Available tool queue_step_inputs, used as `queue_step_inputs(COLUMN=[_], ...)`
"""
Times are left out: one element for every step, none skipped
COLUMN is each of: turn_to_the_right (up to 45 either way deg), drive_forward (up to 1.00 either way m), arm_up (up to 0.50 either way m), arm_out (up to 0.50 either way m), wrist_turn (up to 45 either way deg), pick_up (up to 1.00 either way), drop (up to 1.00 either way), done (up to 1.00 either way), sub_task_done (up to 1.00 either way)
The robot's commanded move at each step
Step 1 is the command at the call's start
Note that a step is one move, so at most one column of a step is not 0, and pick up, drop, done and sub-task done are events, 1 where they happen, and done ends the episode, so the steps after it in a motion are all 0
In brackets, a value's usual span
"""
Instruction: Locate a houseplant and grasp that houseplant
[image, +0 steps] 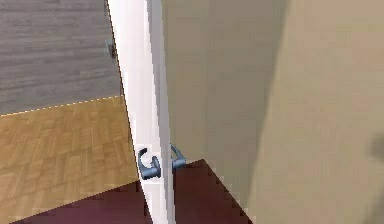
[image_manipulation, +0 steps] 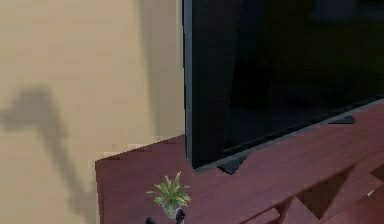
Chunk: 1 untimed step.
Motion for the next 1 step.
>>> queue_step_inputs(turn_to_the_right=[0.0], drive_forward=[0.0], arm_up=[0.0], arm_out=[0.0], wrist_turn=[0.0], pick_up=[1.0], drop=[0.0], done=[0.0], sub_task_done=[0.0])
